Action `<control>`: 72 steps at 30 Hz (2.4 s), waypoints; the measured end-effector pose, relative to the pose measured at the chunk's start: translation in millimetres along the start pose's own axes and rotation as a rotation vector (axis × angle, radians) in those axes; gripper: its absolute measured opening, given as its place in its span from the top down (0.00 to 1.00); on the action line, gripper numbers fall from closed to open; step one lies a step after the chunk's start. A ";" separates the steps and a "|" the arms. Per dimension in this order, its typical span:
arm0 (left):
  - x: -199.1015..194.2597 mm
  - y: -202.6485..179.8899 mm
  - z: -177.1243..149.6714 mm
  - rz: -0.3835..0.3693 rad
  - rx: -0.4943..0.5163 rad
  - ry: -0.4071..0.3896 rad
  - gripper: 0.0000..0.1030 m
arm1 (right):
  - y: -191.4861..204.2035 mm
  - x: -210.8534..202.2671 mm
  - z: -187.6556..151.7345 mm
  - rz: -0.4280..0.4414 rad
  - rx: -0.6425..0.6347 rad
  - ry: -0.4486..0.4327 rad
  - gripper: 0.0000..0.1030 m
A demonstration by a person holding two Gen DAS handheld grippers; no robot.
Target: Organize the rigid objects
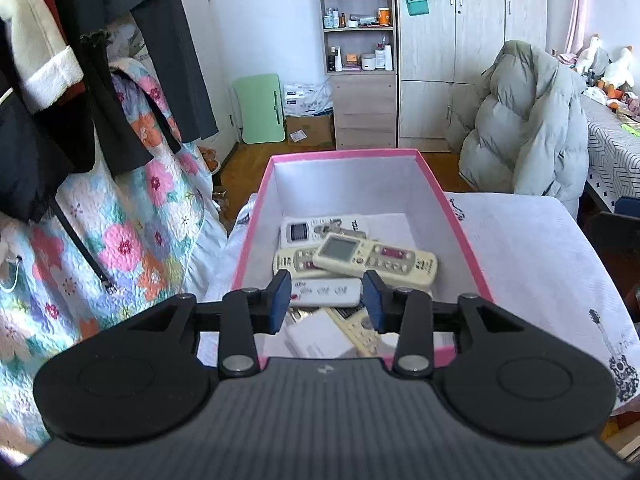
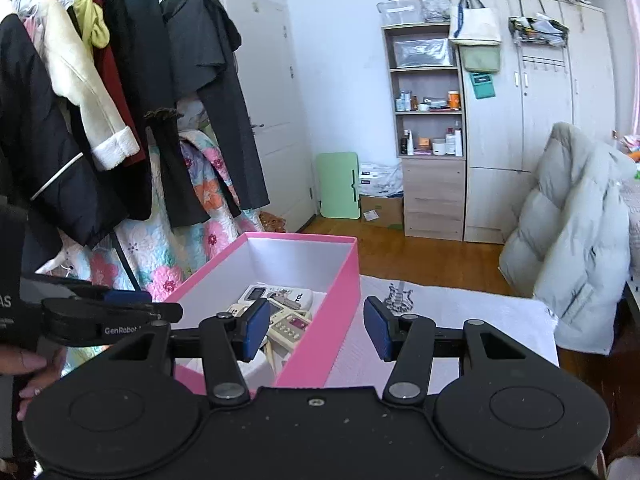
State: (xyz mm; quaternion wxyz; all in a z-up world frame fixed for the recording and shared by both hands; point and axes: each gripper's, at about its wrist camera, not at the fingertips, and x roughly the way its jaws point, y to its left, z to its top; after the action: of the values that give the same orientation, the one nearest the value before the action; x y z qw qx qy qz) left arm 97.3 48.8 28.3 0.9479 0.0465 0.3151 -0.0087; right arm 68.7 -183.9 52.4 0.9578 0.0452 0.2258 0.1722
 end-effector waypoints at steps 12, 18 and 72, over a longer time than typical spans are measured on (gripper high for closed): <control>-14.5 -18.9 -32.3 0.015 -0.021 -0.001 0.37 | -5.2 -9.8 -29.4 -0.082 0.002 0.029 0.19; -16.8 -18.8 -42.0 0.052 -0.030 0.004 0.20 | -9.6 -17.3 -35.2 -0.152 0.030 0.002 0.02; -52.9 -57.9 -51.8 0.112 0.030 -0.035 0.00 | -13.4 -42.5 -46.7 -0.327 0.049 0.022 0.00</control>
State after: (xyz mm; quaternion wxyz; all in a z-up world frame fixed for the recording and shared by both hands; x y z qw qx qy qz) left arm 21.3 -4.7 13.8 0.9515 0.0781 0.2950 0.0388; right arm 16.3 -210.9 26.2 0.9691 0.0291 0.2446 0.0090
